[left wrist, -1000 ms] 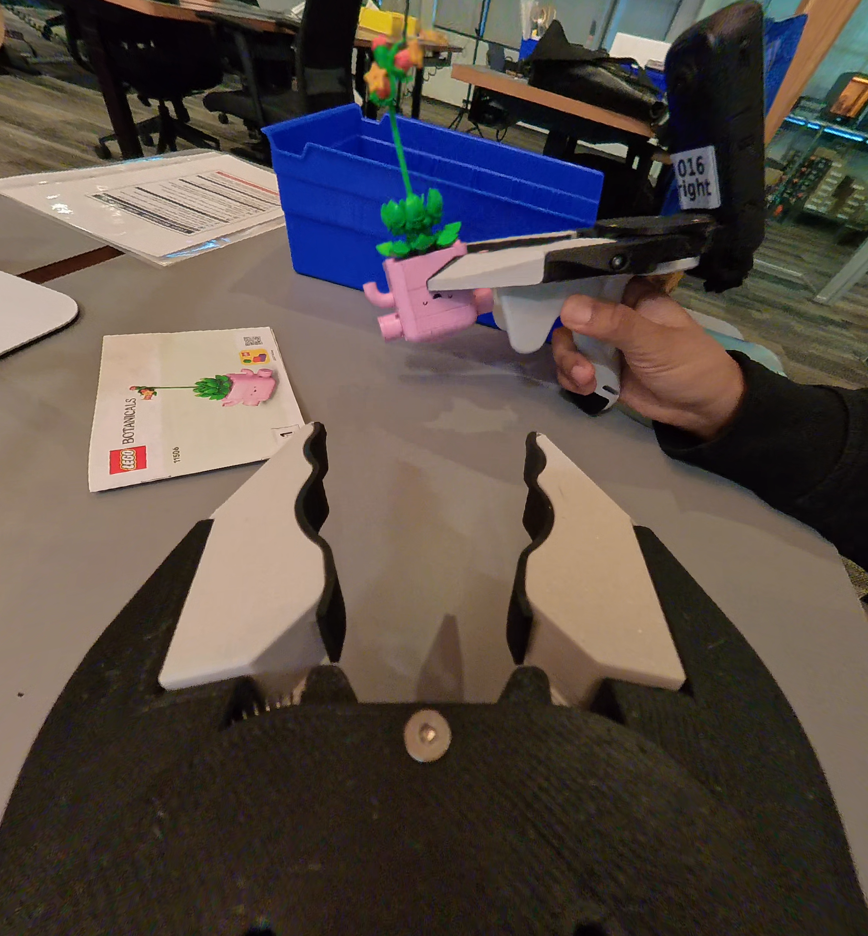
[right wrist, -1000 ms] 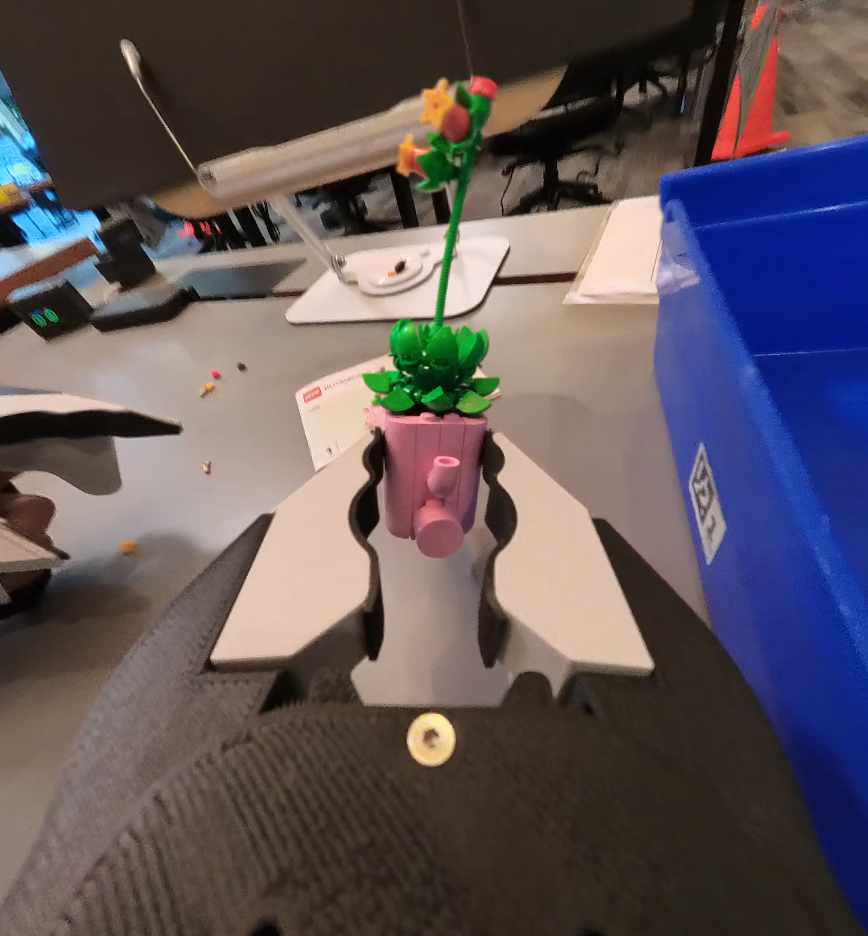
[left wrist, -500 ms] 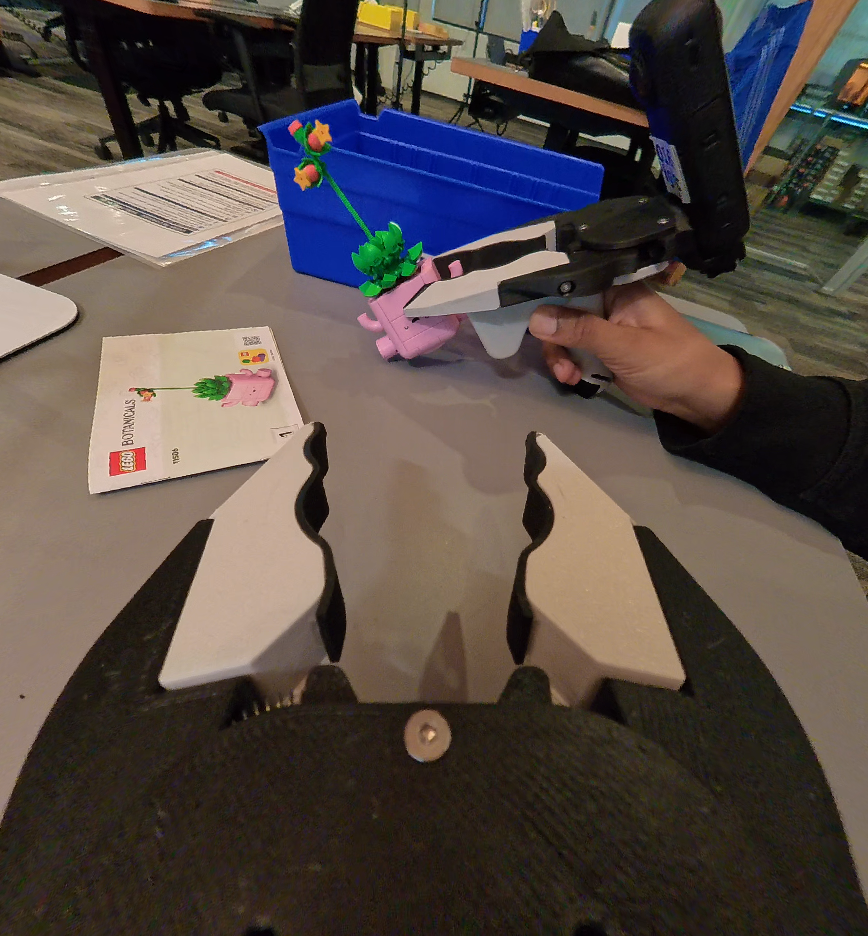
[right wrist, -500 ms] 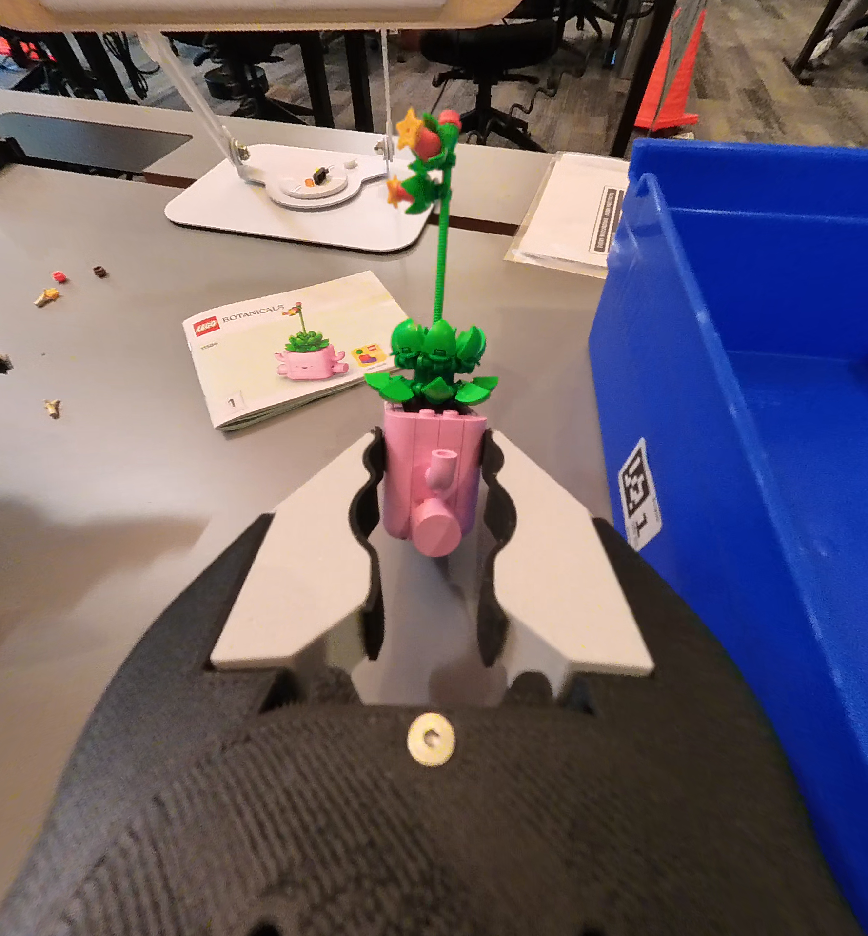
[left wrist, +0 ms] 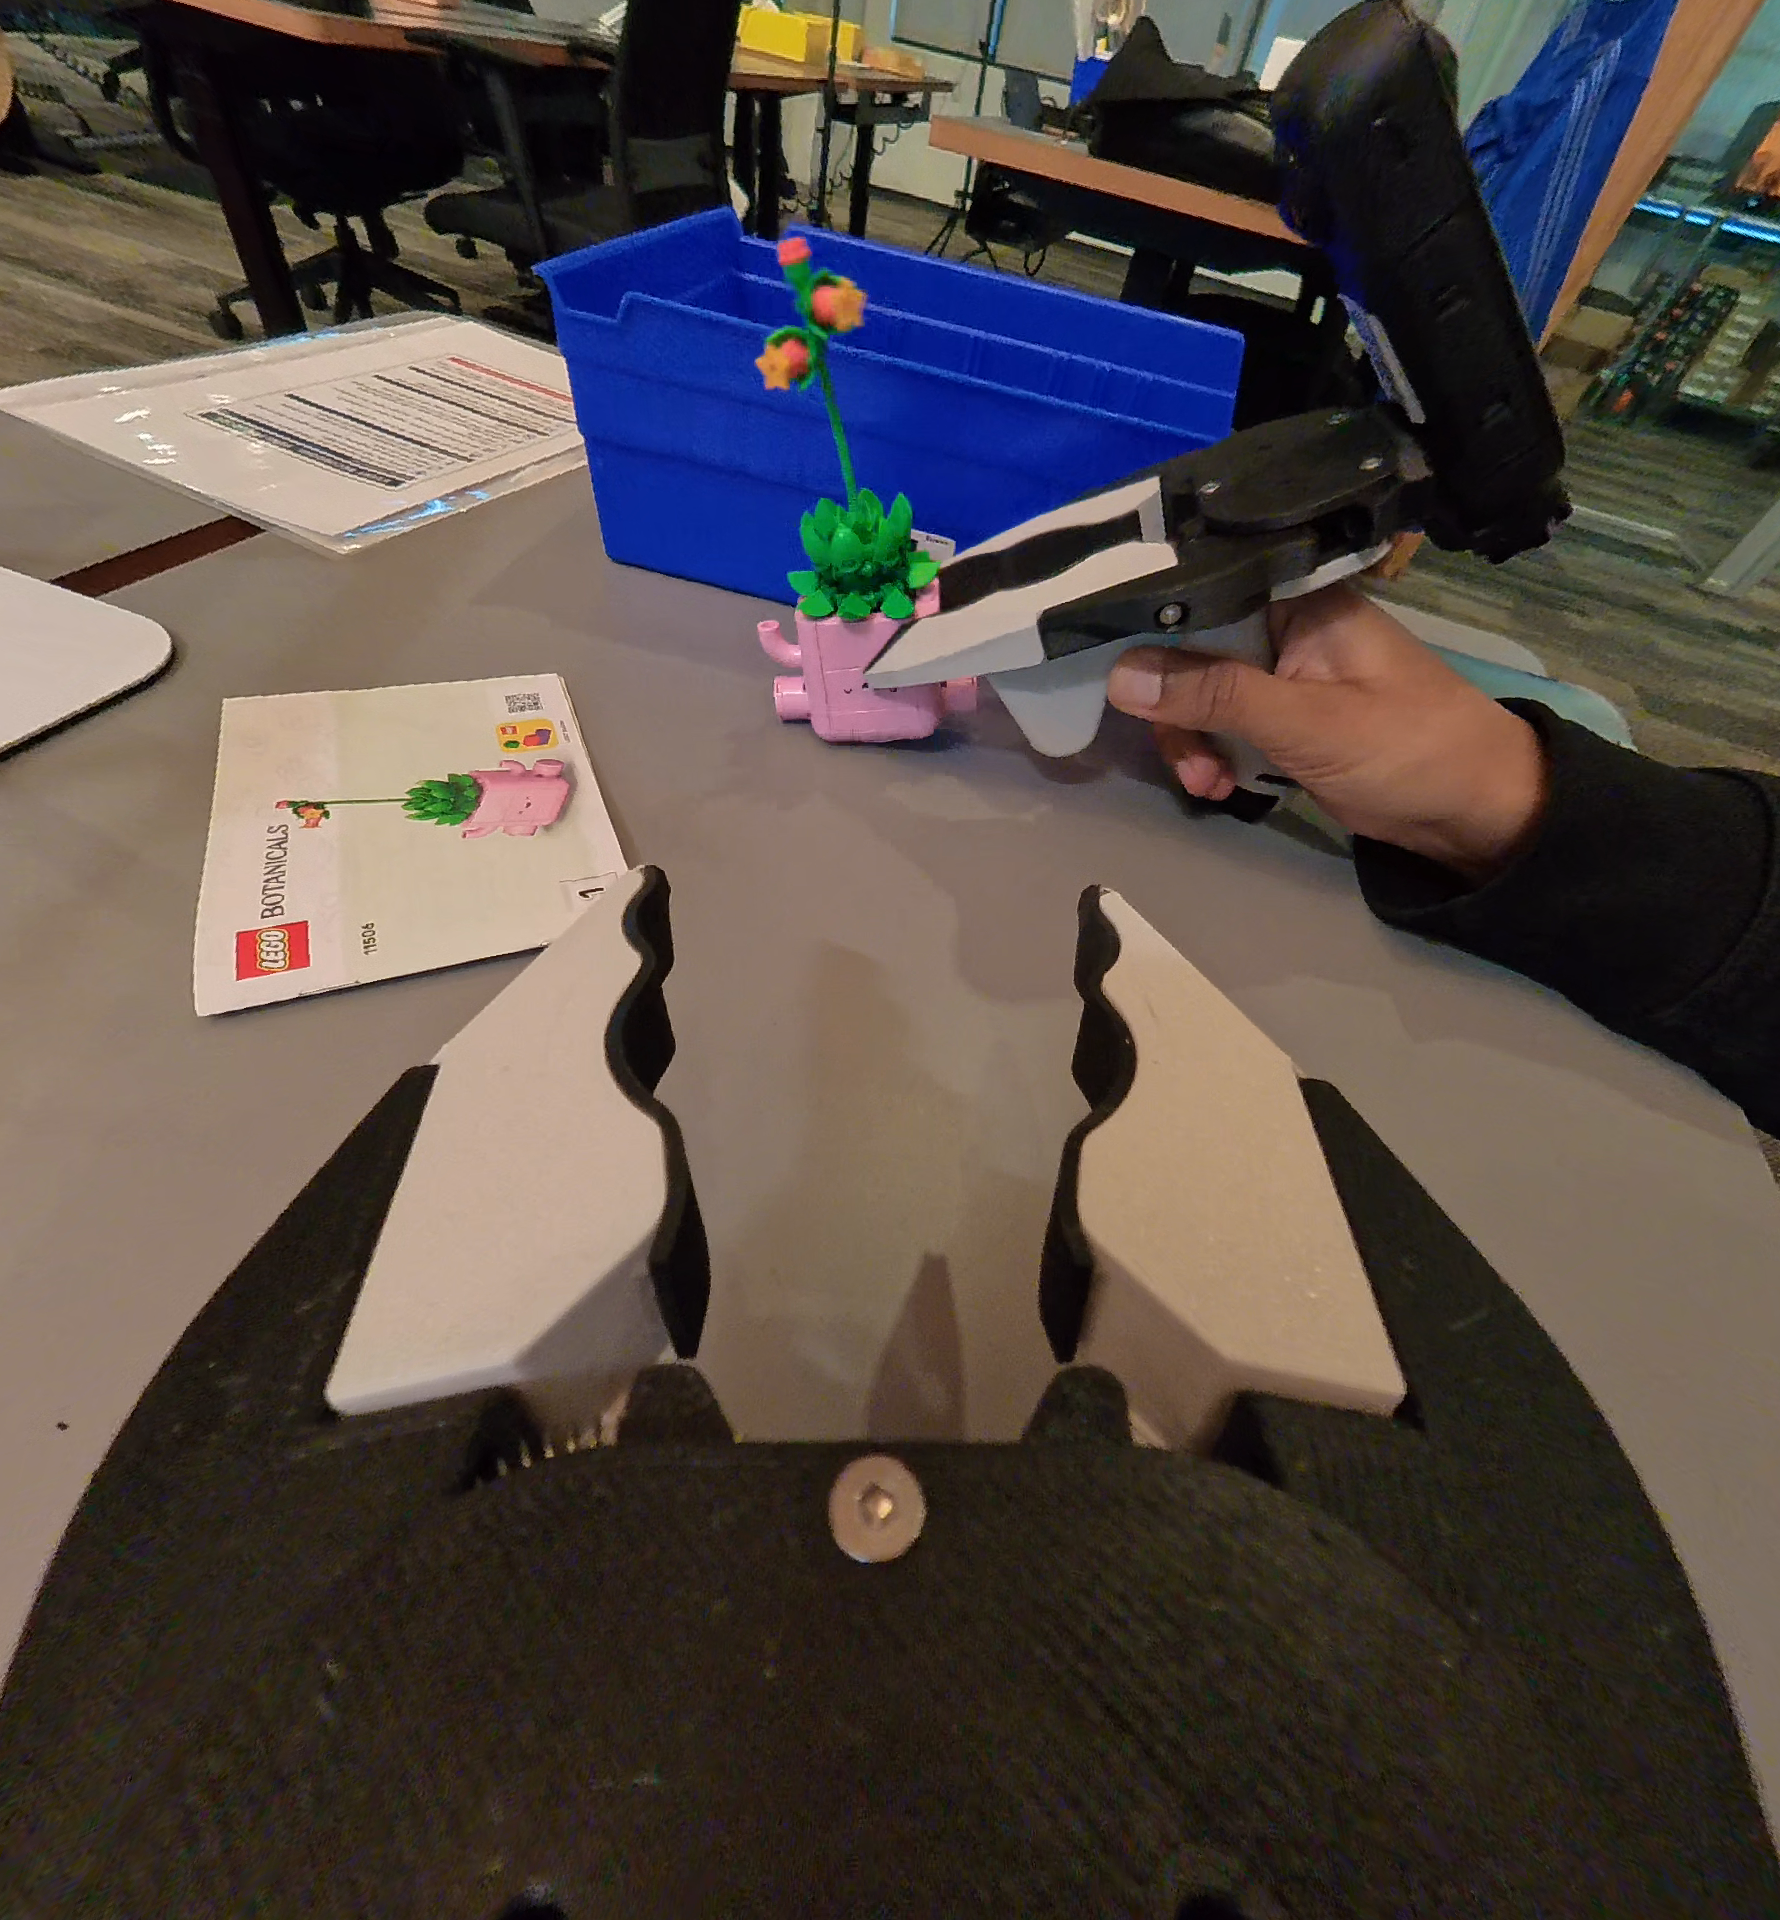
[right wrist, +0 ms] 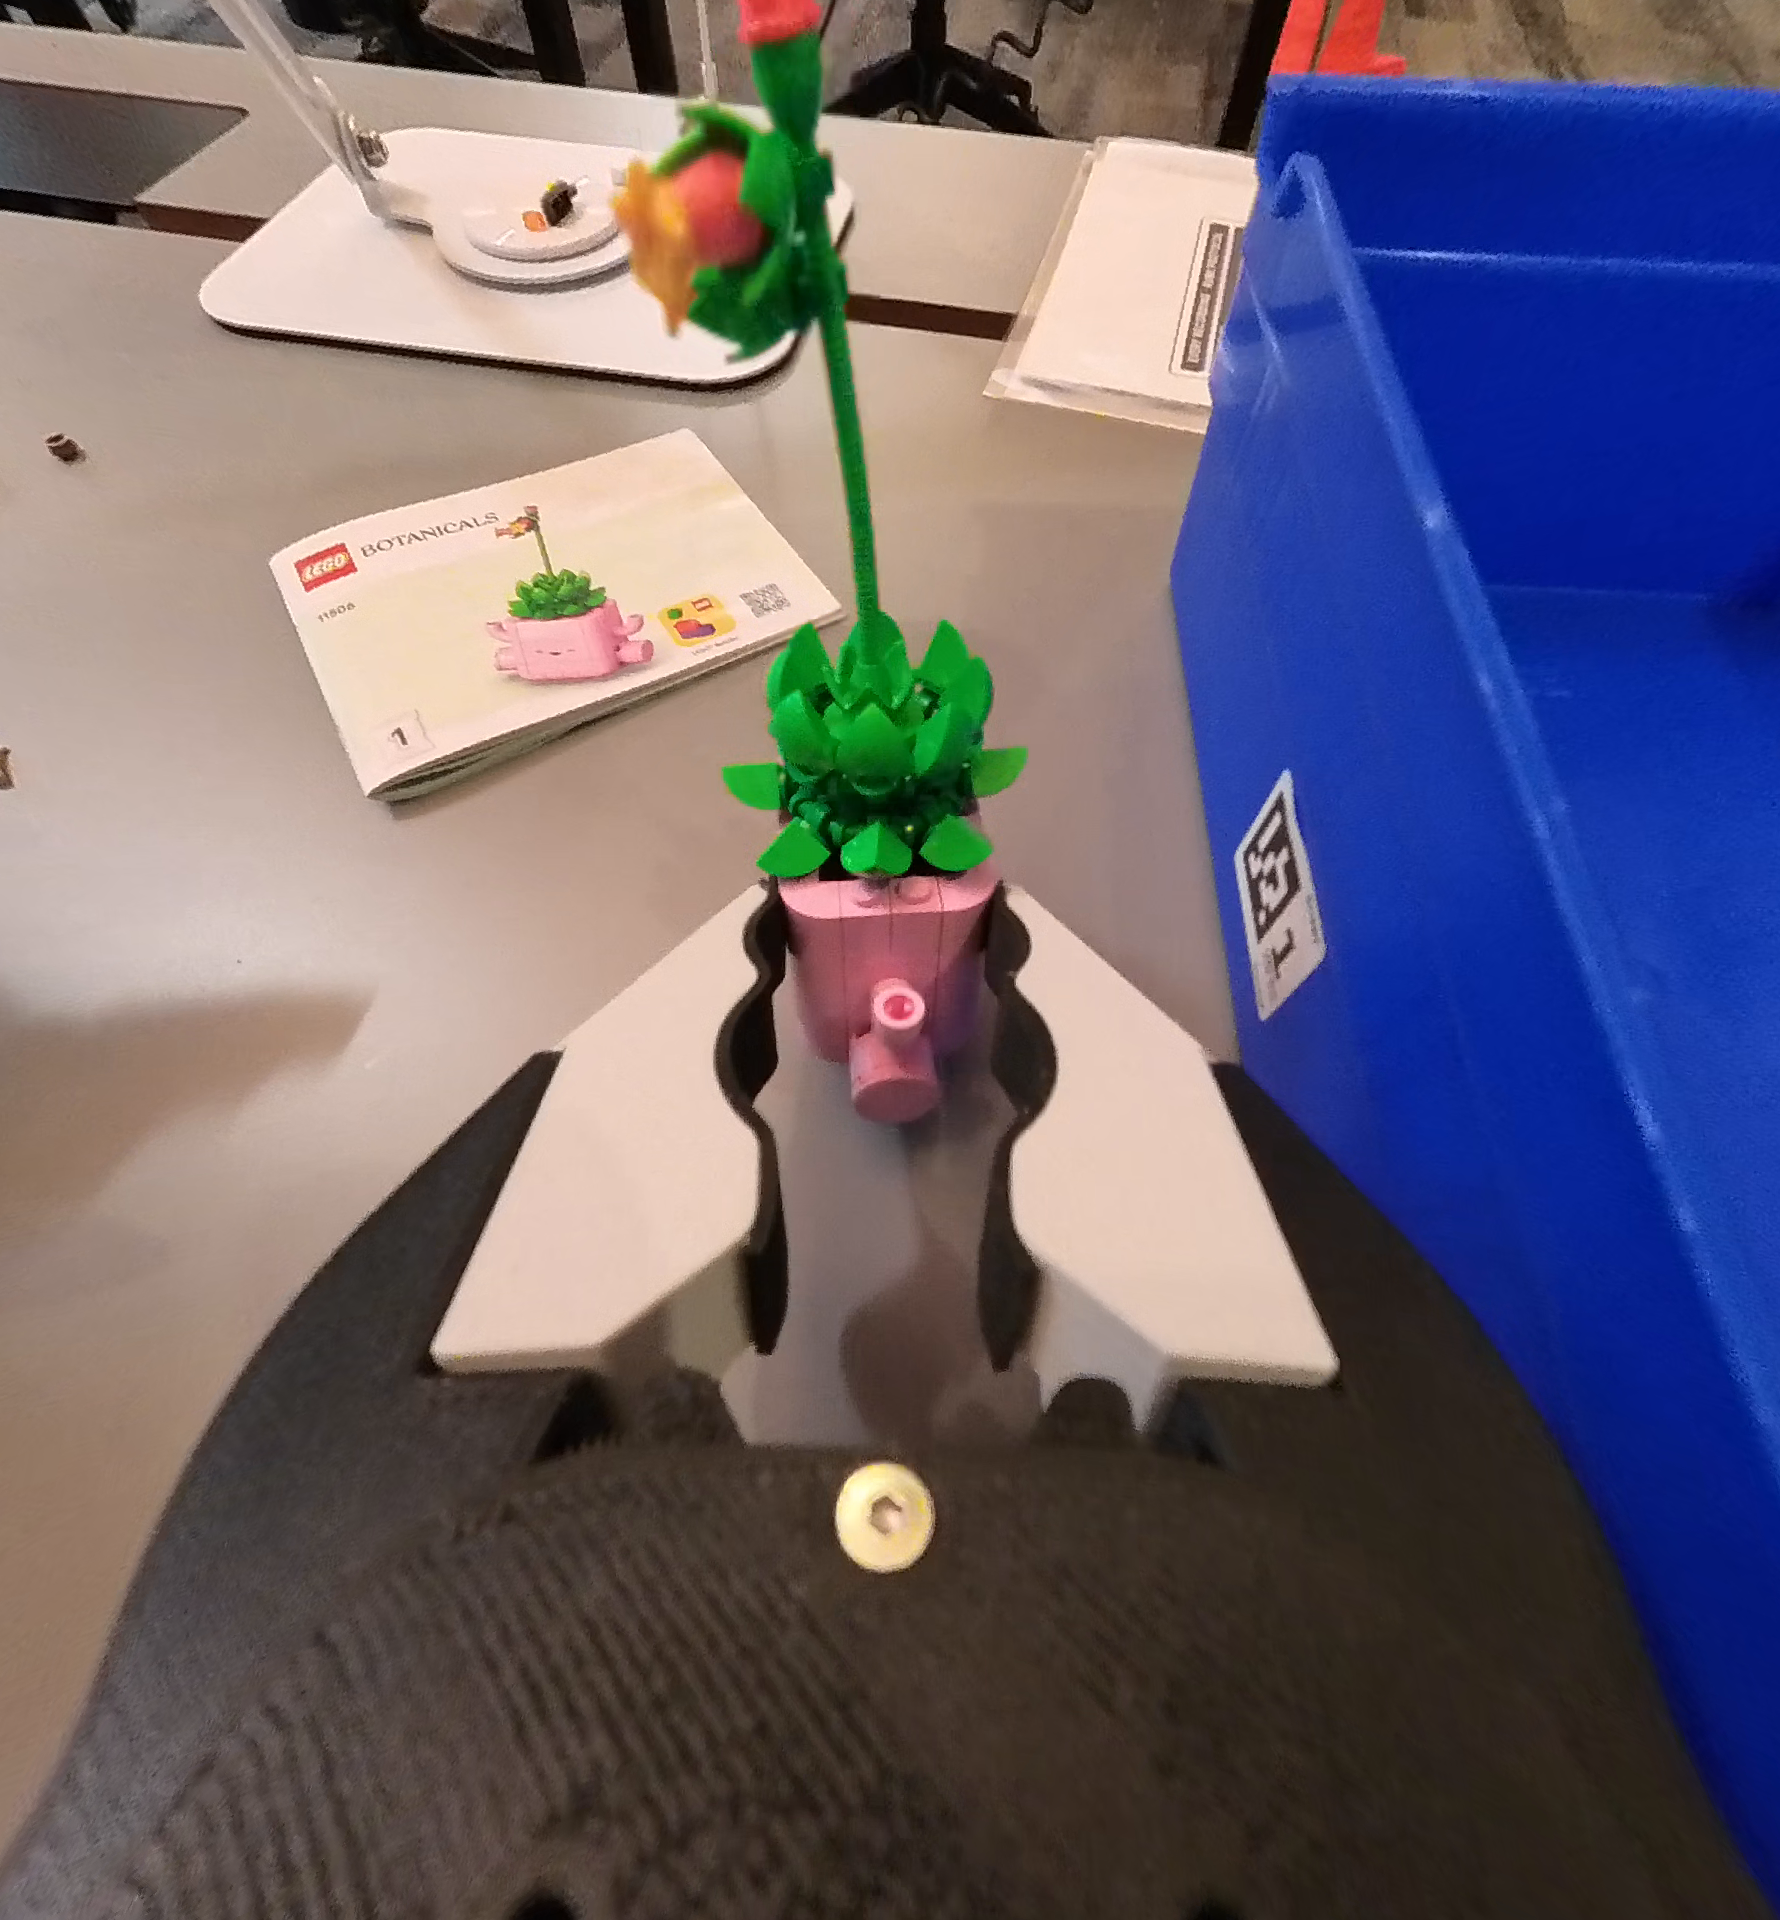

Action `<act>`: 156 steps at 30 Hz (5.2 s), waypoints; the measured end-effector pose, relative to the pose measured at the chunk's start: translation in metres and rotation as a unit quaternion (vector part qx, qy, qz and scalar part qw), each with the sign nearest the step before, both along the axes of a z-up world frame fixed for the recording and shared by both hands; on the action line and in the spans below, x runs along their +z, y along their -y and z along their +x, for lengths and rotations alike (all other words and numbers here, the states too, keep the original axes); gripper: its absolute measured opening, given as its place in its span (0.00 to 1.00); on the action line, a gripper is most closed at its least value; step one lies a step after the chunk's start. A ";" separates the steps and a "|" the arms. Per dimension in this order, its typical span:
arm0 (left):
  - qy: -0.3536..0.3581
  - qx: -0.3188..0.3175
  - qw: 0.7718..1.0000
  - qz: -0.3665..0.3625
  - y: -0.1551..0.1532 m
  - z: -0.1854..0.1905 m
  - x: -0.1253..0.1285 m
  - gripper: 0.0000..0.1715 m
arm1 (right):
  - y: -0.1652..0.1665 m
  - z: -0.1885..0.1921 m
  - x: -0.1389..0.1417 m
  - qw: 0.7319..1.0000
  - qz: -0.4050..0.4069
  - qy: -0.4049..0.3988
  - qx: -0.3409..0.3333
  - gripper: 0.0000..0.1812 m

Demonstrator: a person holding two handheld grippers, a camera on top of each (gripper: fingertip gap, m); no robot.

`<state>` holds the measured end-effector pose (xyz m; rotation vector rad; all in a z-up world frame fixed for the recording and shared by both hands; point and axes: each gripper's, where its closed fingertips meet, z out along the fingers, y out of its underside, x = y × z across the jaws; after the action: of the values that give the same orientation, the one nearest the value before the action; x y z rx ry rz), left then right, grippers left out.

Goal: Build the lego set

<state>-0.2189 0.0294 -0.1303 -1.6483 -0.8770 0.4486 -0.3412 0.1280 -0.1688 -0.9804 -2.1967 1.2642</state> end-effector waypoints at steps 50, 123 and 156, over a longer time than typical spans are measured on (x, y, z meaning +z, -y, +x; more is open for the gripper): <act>-0.003 0.001 1.000 -0.026 -0.002 0.000 -0.004 0.45 | -0.006 0.002 -0.011 0.994 -0.052 0.092 -0.005 0.24; -0.002 0.002 1.000 -0.022 0.000 0.000 -0.003 0.44 | -0.016 0.001 0.003 0.998 -0.055 0.036 -0.013 0.20; -0.002 0.000 0.999 -0.035 -0.002 0.000 -0.005 0.44 | -0.004 0.008 -0.010 0.992 -0.067 0.108 0.025 0.20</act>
<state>-0.2187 0.0315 -0.1357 -1.7110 -0.8662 0.4886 -0.3332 0.1322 -0.1791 -1.1710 -2.3351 1.4025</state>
